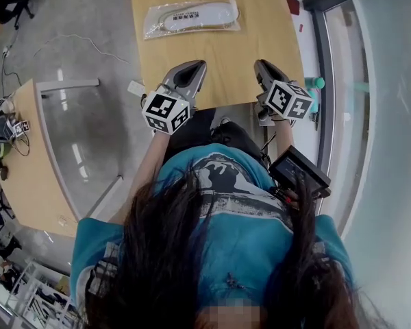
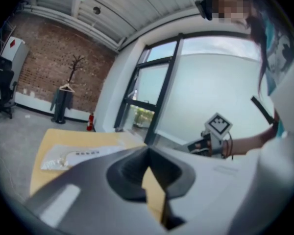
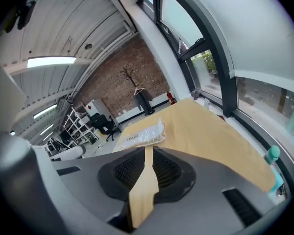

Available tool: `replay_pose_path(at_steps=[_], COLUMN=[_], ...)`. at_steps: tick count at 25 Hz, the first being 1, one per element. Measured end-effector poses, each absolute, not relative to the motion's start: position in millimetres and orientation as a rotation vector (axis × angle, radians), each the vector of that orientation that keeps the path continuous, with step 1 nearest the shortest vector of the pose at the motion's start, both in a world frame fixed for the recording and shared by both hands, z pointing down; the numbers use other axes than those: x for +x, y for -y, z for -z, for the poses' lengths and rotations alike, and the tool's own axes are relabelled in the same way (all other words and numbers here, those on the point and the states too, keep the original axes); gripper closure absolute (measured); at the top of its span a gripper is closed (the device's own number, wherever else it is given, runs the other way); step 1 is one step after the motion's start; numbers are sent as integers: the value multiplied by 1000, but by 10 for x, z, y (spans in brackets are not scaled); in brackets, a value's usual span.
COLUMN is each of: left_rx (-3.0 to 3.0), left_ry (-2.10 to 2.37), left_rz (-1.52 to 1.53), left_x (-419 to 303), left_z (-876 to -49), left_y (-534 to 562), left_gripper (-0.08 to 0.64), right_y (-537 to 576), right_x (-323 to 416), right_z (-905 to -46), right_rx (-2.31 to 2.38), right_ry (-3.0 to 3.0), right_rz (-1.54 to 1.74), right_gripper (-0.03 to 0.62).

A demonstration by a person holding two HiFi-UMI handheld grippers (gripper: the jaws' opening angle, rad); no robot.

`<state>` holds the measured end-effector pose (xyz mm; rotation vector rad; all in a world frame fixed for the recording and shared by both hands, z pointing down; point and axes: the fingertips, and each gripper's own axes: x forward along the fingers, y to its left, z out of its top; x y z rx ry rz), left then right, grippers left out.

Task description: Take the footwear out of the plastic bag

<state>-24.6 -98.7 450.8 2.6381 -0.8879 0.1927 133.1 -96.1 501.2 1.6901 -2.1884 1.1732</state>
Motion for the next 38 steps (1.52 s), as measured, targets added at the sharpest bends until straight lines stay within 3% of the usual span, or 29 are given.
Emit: replay_pose_path(at_steps=[12, 14, 15, 17, 38], left_rx=[2556, 2549, 2547, 2548, 2386], left_ry=[834, 838, 842, 856, 1162], left_rz=[-220, -217, -216, -210, -217], left_x=[-681, -735, -759, -799, -1049], left_z=[-4998, -5032, -5036, -5016, -4964], left_y=[1537, 1618, 1650, 1702, 1779], left_gripper=[558, 558, 558, 558, 558], right_y=[1864, 1954, 1992, 2059, 2627], right_x=[1147, 1096, 1066, 1026, 1083], right_z=[-5642, -5726, -5771, -5849, -6401], right_rx=[1664, 1650, 1638, 1627, 1570], right_ry=[2035, 2024, 2020, 2005, 1798], right_rz=[-1535, -1623, -1676, -1784, -2304], right_gripper=[554, 511, 454, 425, 420])
